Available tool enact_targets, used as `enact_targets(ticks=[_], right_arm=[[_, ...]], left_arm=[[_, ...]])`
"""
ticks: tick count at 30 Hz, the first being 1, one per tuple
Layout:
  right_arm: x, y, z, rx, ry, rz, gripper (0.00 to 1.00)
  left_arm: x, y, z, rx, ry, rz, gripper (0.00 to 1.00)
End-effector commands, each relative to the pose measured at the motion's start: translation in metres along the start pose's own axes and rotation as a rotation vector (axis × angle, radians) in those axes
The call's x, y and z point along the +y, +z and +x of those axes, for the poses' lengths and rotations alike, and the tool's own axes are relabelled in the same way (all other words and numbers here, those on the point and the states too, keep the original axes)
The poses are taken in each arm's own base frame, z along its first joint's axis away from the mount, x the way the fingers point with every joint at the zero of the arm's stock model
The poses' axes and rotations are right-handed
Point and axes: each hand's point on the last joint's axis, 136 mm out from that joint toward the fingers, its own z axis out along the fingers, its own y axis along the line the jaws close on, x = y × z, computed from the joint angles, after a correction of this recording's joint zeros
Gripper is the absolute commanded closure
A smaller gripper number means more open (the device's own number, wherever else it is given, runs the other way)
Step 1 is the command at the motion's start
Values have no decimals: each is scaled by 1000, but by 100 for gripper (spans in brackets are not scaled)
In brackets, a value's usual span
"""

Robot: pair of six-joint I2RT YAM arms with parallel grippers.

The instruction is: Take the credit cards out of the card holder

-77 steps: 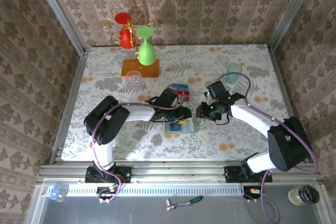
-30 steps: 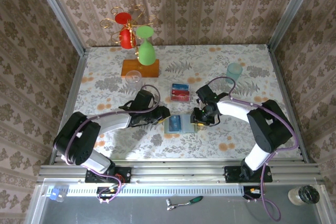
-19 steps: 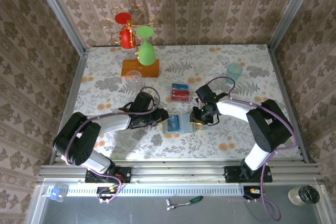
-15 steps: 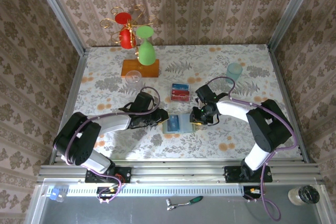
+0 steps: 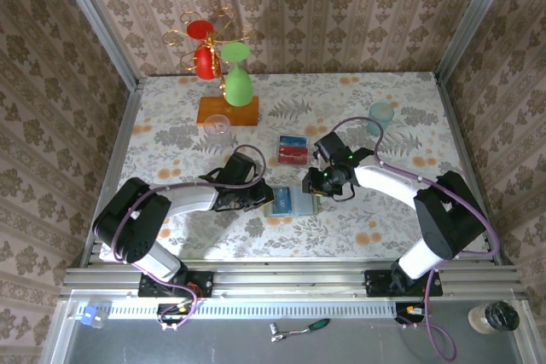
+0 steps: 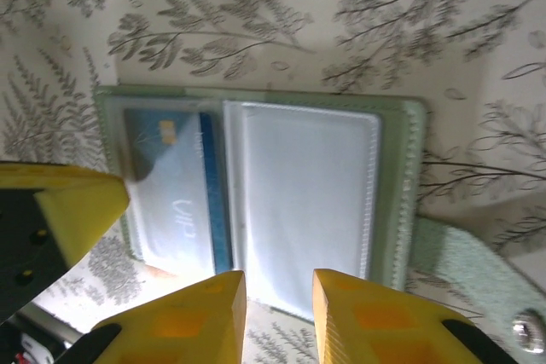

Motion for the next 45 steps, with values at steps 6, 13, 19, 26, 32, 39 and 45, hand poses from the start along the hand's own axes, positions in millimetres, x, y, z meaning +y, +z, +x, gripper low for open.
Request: enact_targets(ticks=[6, 13, 19, 26, 32, 39, 45], right_arm=[[39, 21, 5, 52, 5, -129, 74], [51, 38, 9, 82, 2, -172, 74], [51, 49, 9, 97, 10, -173, 74], [46, 58, 11, 108, 19, -162, 75], [38, 63, 12, 115, 22, -124, 76], [22, 59, 16, 116, 17, -34, 76], [18, 55, 17, 114, 13, -10, 76]], left_arm=[[12, 7, 4, 14, 11, -38, 90], [18, 8, 7, 17, -5, -46, 91], [20, 8, 9, 23, -6, -52, 92], [22, 8, 10, 28, -9, -53, 92], [22, 7, 10, 27, -10, -52, 93], [22, 5, 11, 27, -8, -52, 93], [21, 5, 9, 26, -10, -50, 93]])
